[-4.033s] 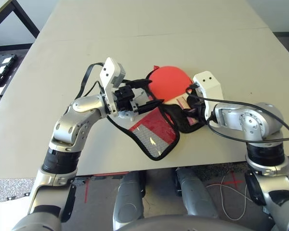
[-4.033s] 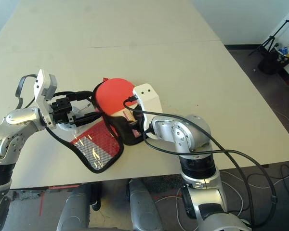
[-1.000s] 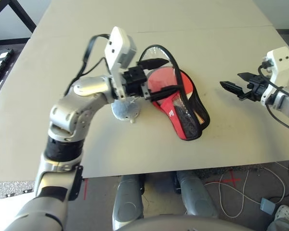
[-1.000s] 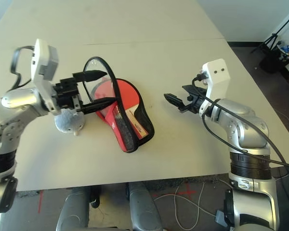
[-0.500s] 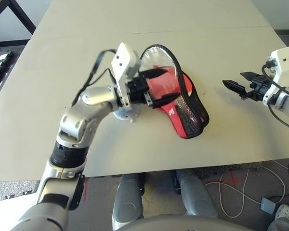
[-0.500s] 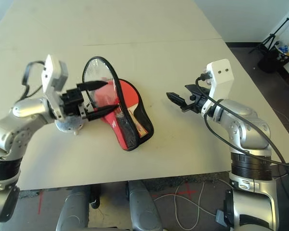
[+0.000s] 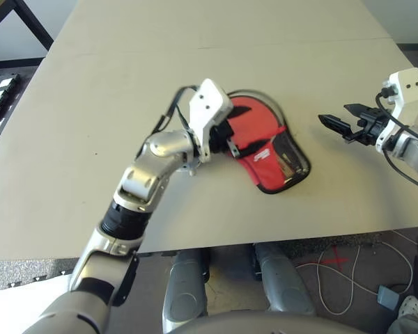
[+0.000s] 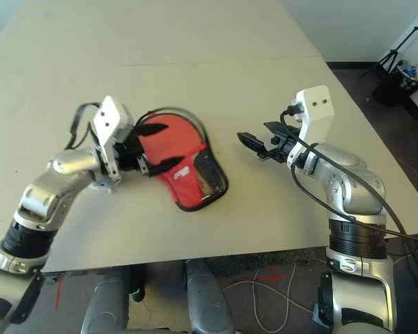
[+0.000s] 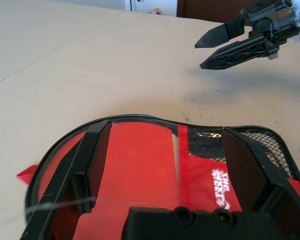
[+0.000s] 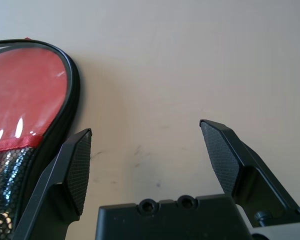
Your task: Store the ping-pong paddle in its case and zip it.
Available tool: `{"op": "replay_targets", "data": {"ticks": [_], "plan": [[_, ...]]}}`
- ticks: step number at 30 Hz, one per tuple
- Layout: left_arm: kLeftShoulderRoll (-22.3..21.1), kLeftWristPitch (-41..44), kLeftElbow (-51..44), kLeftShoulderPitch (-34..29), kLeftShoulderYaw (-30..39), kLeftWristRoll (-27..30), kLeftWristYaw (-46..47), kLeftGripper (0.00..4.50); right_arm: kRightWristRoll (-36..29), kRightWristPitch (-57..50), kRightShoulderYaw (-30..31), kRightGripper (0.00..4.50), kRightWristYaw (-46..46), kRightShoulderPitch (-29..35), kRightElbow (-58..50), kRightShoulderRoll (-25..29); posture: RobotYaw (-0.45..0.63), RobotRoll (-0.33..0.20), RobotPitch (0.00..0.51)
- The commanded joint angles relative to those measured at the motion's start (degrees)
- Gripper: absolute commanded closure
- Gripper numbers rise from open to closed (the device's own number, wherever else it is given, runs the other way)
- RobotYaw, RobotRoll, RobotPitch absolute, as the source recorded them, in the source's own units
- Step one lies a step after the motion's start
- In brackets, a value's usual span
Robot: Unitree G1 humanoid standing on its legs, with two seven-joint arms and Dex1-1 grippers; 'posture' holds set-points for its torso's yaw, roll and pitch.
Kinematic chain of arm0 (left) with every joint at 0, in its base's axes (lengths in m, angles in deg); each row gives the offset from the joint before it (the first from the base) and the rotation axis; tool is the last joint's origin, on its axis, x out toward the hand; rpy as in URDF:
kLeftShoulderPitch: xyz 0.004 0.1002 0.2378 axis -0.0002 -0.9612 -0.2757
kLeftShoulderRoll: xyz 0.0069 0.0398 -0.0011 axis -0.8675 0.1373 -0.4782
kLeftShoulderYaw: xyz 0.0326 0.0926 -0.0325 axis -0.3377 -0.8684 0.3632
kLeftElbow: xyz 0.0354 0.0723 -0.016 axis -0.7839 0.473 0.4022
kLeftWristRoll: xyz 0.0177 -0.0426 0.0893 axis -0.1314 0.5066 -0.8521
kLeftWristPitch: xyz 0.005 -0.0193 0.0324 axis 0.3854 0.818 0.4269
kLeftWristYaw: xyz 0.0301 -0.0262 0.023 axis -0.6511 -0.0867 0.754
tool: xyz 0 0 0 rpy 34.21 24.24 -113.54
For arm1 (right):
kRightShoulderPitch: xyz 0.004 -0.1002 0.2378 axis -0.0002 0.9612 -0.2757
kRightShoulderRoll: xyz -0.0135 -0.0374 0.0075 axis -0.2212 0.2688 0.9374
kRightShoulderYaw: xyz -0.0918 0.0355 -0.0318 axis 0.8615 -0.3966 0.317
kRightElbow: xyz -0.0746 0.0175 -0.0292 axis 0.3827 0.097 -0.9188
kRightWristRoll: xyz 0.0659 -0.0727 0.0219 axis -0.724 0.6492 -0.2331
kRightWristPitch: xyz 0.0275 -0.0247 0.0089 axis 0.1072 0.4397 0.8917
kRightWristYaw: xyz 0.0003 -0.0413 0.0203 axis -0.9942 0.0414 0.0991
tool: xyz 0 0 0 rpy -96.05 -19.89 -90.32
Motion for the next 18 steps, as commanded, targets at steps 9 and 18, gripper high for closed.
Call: {"op": "replay_targets", "data": {"ticks": [9,18], "plan": [[-3.4,0.4,-0.4,0.8,5.0,3.2,-3.4,0.0,-12.6,-16.2,1.7,0.05,-11.7,-0.7,1.1,2.2,-0.09,0.0,0.233],[-4.9,1.0,-1.2,0.4,4.9,4.0,-4.7,0.0,-14.2,-20.7,4.6,0.05,-12.9,0.8,0.0,1.7,-0.09,0.0,0.239]]}}
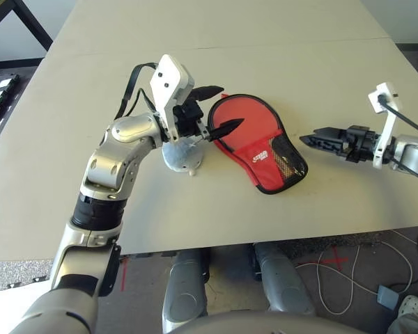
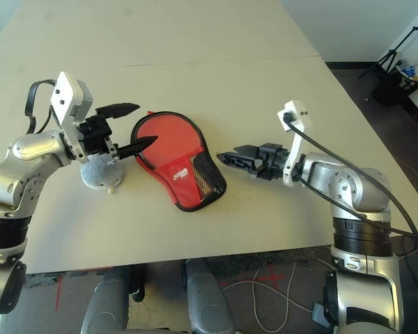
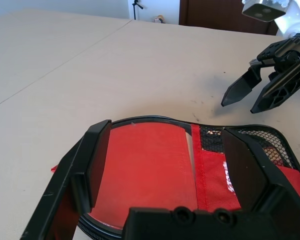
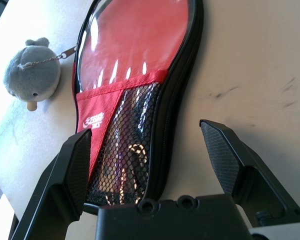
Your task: Store the ping-pong paddle in its case and zip it.
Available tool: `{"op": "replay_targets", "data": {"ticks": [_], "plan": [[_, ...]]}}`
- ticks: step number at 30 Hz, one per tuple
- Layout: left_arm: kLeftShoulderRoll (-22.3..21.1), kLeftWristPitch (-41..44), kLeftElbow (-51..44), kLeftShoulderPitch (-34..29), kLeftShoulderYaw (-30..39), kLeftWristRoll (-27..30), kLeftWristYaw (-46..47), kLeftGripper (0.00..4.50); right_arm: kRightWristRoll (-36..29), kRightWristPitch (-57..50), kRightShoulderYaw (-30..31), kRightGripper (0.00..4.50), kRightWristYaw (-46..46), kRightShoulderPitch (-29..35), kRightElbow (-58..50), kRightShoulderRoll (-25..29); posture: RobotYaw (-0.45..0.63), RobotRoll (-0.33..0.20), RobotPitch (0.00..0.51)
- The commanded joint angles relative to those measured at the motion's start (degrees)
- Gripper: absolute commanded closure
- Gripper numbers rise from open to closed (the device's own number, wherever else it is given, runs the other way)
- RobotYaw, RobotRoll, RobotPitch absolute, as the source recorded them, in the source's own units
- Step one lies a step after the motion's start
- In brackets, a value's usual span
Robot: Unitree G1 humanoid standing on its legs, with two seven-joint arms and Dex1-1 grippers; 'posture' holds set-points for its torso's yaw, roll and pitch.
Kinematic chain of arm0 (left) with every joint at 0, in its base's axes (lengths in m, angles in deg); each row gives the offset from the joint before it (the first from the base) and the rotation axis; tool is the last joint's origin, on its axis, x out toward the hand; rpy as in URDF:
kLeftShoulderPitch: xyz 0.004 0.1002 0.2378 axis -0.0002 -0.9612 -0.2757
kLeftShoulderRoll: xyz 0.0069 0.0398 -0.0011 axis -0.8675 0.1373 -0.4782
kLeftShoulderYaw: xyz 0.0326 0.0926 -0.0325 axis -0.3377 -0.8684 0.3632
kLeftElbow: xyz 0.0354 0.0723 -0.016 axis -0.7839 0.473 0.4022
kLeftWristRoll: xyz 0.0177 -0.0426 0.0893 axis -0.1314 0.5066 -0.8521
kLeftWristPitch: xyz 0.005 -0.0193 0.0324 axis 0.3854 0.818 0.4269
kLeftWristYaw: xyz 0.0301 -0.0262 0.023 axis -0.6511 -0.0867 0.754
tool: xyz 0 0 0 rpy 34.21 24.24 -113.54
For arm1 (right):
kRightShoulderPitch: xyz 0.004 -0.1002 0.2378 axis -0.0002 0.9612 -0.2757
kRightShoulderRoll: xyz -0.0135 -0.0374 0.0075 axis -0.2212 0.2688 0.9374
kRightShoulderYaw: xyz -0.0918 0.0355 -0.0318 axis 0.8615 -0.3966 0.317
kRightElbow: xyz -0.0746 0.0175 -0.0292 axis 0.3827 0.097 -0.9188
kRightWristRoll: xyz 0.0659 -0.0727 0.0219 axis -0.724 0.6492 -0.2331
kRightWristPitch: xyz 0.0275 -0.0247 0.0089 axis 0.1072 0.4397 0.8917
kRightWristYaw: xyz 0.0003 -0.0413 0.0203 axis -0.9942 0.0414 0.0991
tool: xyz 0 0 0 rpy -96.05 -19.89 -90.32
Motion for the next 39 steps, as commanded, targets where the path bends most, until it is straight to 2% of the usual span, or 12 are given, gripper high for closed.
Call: {"op": "replay_targets", "data": {"ticks": [1,21,24,36,39], "plan": [[-0.5,0.9,-1.0,-0.5,-0.3,0.4,-0.6,0.0,0.0,-0.1,1.4,0.05,0.2,1.5,-0.3,-0.6,-0.09,0.0,0.241],[-0.4,1.8,-1.3,-0.4,-0.7,0.5,-1.5,0.0,-0.1,-1.5,2.5,0.05,4.1,3.5,0.9,-6.8,-0.1,0.0,0.257],[-0.5,1.9,-1.4,-0.4,-0.7,0.5,-1.6,0.0,0.3,-1.9,2.1,0.61,5.3,3.2,2.3,-7.3,-0.1,0.0,0.257],[-0.4,1.8,-0.7,0.1,-1.0,0.2,-2.1,0.0,0.1,-3.6,1.1,4.34,7.9,3.5,3.0,-7.6,-0.1,0.0,0.261],[-0.3,1.7,-0.6,0.1,-1.1,0.1,-2.2,0.0,-0.3,-3.8,0.7,4.48,7.9,3.8,2.6,-7.5,-0.11,0.0,0.263]]}}
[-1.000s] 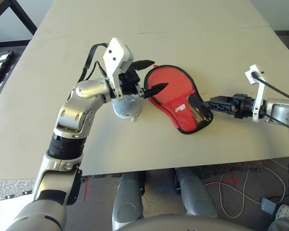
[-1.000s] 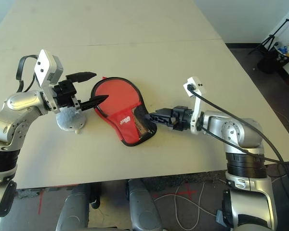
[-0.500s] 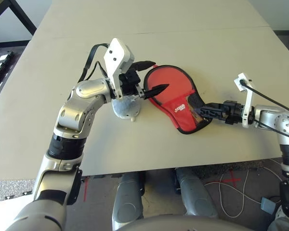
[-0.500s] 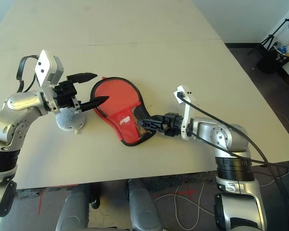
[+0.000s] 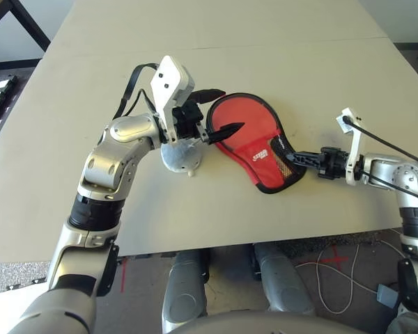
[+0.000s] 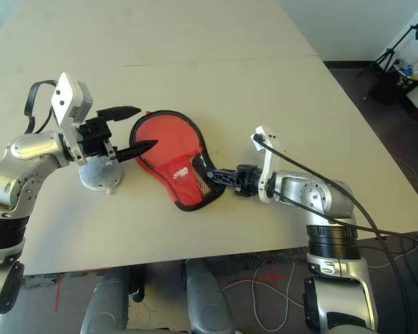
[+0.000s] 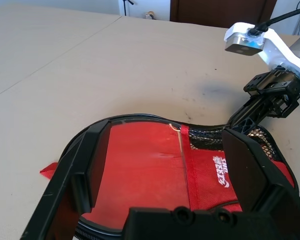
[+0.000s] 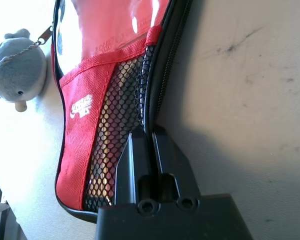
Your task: Store the ping-pong paddle in its case and zip it.
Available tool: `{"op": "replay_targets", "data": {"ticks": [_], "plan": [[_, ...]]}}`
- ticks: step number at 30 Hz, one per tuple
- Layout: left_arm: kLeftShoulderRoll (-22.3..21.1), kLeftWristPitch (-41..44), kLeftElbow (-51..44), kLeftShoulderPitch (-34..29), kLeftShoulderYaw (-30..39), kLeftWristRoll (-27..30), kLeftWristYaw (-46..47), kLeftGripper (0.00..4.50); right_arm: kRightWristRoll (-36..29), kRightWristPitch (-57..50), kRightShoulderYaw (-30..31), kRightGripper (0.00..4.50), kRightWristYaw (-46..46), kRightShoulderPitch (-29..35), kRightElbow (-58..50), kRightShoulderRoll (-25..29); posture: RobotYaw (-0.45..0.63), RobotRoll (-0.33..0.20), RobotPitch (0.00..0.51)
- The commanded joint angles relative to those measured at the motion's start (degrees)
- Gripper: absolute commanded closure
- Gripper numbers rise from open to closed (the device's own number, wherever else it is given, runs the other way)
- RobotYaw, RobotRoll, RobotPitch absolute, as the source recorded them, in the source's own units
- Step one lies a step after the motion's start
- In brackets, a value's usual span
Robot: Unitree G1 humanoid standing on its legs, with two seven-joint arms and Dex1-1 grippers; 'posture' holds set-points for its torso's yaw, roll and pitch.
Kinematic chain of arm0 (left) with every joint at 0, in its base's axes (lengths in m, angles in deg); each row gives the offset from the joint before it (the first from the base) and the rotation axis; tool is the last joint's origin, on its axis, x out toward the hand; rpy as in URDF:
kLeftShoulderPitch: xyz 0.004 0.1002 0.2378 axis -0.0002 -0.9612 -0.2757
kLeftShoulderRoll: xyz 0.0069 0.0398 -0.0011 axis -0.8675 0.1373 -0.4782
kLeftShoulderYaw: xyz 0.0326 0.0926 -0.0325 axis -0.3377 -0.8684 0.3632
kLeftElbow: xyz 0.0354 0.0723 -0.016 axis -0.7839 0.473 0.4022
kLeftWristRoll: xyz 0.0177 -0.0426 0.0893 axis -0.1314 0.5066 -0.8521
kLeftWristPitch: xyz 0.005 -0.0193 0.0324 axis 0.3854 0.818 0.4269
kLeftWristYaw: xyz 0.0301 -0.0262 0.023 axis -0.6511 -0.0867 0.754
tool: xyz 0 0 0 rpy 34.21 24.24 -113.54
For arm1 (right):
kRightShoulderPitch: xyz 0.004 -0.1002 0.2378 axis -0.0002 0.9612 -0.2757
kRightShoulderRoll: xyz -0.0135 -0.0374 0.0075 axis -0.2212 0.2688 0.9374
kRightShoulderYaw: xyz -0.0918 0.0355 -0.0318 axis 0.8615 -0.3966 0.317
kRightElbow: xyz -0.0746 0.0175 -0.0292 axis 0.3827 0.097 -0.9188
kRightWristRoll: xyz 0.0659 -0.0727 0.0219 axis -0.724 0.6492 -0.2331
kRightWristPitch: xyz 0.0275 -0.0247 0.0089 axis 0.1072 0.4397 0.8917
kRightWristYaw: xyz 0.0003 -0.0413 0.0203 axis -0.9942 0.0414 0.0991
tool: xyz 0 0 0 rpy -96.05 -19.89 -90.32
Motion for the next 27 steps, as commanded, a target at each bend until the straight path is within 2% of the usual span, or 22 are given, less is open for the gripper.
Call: {"op": "replay_targets", "data": {"ticks": [1,9,14,20,27], "plan": [[-0.1,0.1,0.0,-0.2,-1.1,-0.2,-0.6,0.0,-0.2,-1.5,0.1,4.48,0.8,1.9,-0.1,-0.1,-0.11,0.0,0.263],[-0.2,0.0,-0.2,-0.6,-1.2,-0.4,-0.6,0.0,-3.8,-6.1,-3.7,4.48,2.4,3.8,-2.6,-0.4,-0.11,0.0,0.267],[0.0,-0.1,-0.3,-0.8,-1.3,-0.5,-0.5,0.0,-6.8,-9.8,-7.0,4.48,3.9,7.7,-6.8,-0.2,-0.11,0.0,0.27],[0.2,-0.5,0.0,-1.0,-1.6,-0.6,-0.6,0.0,-8.0,-9.4,-9.3,4.48,1.9,12.1,-8.6,5.1,-0.12,0.0,0.273],[0.5,-0.9,0.5,-0.7,-2.0,-0.5,-0.8,0.0,-7.5,-6.2,-11.2,4.48,-1.5,14.2,-4.3,11.6,-0.13,0.0,0.275]]}}
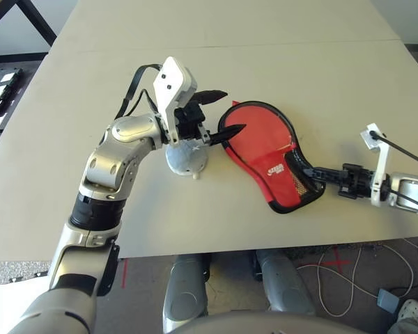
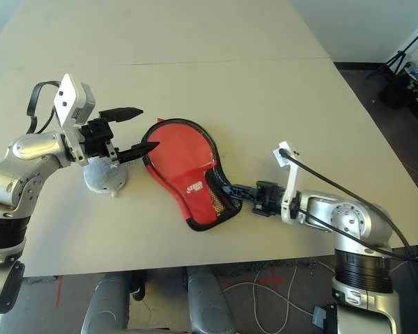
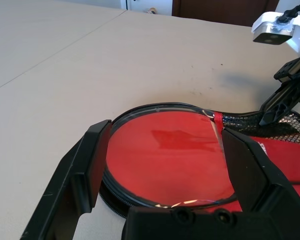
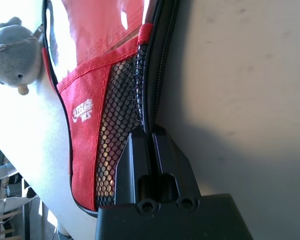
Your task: Store the ping-pong paddle in its case and zip it.
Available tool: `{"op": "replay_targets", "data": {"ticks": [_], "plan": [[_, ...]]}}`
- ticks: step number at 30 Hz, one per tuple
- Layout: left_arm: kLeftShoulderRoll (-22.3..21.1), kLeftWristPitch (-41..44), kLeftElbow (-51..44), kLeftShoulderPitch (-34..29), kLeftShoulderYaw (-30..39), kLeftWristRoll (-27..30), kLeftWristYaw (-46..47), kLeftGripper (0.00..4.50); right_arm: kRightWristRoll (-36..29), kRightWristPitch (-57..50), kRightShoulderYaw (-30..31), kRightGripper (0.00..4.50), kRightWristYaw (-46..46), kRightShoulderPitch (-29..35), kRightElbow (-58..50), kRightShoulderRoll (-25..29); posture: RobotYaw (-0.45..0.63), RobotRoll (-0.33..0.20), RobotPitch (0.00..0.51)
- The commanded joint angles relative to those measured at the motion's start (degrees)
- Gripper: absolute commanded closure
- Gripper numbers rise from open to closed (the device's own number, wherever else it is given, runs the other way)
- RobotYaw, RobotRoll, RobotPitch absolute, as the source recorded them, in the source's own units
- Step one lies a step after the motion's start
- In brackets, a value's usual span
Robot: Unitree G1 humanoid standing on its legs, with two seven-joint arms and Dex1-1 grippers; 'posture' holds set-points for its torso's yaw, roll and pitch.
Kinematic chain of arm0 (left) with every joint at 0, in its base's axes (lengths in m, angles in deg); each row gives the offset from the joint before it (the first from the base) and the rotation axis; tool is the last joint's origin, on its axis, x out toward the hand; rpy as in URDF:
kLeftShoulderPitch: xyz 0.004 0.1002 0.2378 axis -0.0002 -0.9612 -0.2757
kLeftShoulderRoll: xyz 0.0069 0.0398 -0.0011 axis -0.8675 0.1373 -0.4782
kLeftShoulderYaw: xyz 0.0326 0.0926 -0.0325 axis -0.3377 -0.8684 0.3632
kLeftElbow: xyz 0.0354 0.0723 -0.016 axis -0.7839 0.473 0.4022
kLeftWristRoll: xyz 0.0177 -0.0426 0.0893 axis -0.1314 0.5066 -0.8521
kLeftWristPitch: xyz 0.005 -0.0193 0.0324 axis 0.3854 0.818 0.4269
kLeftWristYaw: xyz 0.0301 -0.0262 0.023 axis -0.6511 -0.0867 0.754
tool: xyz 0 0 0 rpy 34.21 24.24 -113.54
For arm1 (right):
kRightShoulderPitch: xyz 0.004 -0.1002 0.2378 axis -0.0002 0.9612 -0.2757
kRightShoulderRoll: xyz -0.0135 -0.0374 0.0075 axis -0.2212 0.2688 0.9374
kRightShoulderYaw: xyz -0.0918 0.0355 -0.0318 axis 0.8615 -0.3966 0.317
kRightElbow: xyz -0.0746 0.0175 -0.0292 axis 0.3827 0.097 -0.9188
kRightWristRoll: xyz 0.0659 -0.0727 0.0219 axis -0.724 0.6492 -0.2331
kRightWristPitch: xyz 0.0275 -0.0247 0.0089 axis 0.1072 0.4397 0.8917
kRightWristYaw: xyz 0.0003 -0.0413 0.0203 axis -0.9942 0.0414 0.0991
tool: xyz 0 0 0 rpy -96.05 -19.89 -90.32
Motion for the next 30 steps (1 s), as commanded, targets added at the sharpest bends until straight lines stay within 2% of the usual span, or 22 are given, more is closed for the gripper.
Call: {"op": "replay_targets", "data": {"ticks": [1,18,30], "plan": [[0.0,-0.3,0.1,-0.6,-0.8,-0.1,-0.6,0.0,1.3,1.5,-1.7,4.48,-0.8,2.2,2.9,2.7,-0.13,0.0,0.275],[-0.1,0.2,-0.8,-1.2,-1.0,0.4,-1.1,0.0,3.7,8.6,0.1,4.48,-9.5,7.1,10.4,11.5,-0.13,0.0,0.274],[0.0,0.7,-1.7,-1.5,-1.5,0.7,-1.7,0.0,6.3,12.2,0.8,4.48,-13.3,7.9,15.3,14.6,-0.13,0.0,0.275]]}}
